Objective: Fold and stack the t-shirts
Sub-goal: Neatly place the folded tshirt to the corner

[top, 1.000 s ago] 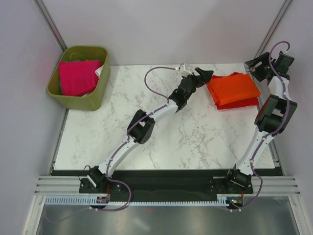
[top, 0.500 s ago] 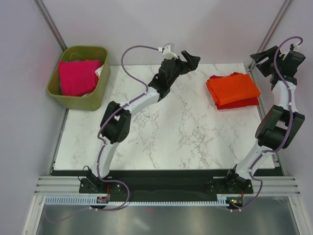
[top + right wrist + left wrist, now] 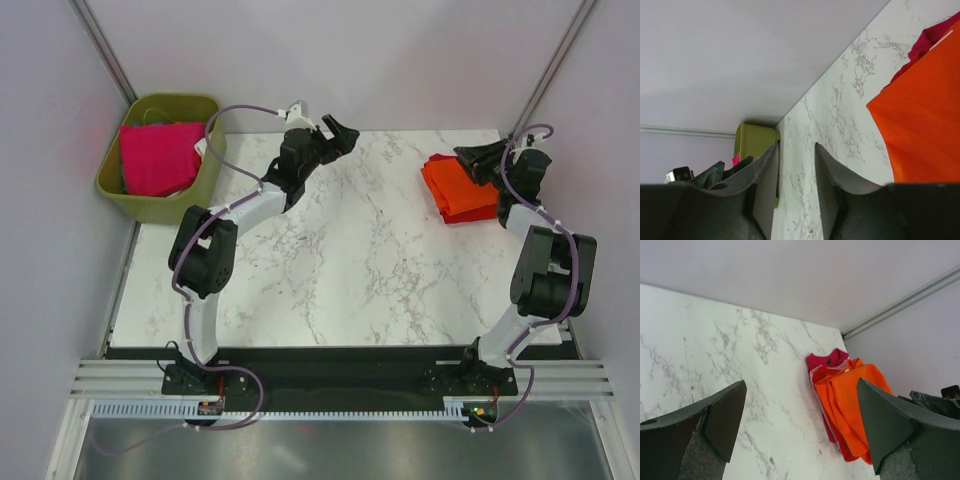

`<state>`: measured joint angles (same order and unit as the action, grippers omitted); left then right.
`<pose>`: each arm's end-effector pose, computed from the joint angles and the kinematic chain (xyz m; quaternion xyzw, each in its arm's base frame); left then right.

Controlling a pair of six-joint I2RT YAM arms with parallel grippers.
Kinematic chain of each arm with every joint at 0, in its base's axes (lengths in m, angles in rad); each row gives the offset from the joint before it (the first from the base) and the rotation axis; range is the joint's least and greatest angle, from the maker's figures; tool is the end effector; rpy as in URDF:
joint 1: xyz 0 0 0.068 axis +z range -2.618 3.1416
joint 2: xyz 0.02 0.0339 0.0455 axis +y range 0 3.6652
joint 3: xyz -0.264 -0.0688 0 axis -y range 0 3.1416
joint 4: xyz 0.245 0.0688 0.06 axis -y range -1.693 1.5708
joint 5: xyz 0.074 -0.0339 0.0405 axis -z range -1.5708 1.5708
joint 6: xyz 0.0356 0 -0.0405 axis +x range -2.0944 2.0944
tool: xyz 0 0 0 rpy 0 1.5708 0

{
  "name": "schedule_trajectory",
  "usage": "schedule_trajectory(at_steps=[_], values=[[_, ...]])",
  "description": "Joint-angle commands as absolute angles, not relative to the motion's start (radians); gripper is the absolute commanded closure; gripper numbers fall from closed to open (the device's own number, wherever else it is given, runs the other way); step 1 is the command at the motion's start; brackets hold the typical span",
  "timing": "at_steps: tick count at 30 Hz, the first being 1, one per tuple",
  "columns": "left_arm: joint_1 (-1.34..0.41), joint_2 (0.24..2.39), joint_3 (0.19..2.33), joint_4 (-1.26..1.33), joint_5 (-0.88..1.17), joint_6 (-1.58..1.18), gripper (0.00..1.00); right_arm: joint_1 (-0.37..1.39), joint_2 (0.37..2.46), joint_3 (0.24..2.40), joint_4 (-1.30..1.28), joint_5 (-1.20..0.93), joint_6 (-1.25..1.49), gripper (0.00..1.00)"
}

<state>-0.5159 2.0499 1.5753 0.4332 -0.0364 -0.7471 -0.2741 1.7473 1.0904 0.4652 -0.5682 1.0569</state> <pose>0.4325 -0.2438 0.2846 -0.0957 0.7152 -0.3980 0.5665 0.3894 -0.0896 0.2515 0.3170 0.6927 0.4329 0.4820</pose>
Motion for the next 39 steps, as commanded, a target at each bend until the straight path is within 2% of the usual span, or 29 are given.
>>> schedule_trajectory(at_steps=[1, 2, 8, 17, 25, 29, 35, 39], values=[[-0.508, 1.968, 1.525, 0.517, -0.005, -0.773, 0.03, -0.259, 1.703, 1.019, 0.734, -0.554, 1.164, 0.58], [-0.503, 1.959, 1.519, 0.518, 0.008, -0.775, 0.03, -0.256, 1.706, 1.003, 0.78, -0.546, 1.166, 0.65], [-0.477, 1.936, 1.477, 0.54, 0.037, -0.801, 0.04, -0.253, 1.704, 0.902, 0.885, -0.538, 1.201, 0.74], [-0.466, 1.947, 1.476, 0.548, 0.071, -0.828, 0.06, -0.261, 1.701, 0.721, 0.994, -0.506, 1.164, 0.77], [-0.456, 1.939, 1.46, 0.558, 0.086, -0.847, 0.07, -0.301, 1.942, 0.658, 1.363, -0.541, 1.351, 0.81], [-0.453, 1.933, 1.45, 0.56, 0.087, -0.848, 0.07, -0.307, 1.916, 0.672, 1.293, -0.554, 1.327, 0.82], [-0.446, 1.93, 1.442, 0.563, 0.089, -0.853, 0.07, -0.322, 1.747, 0.702, 1.129, -0.554, 1.244, 0.79], [-0.446, 1.931, 1.442, 0.566, 0.095, -0.856, 0.07, -0.333, 1.736, 0.748, 1.055, -0.555, 1.224, 0.78]])
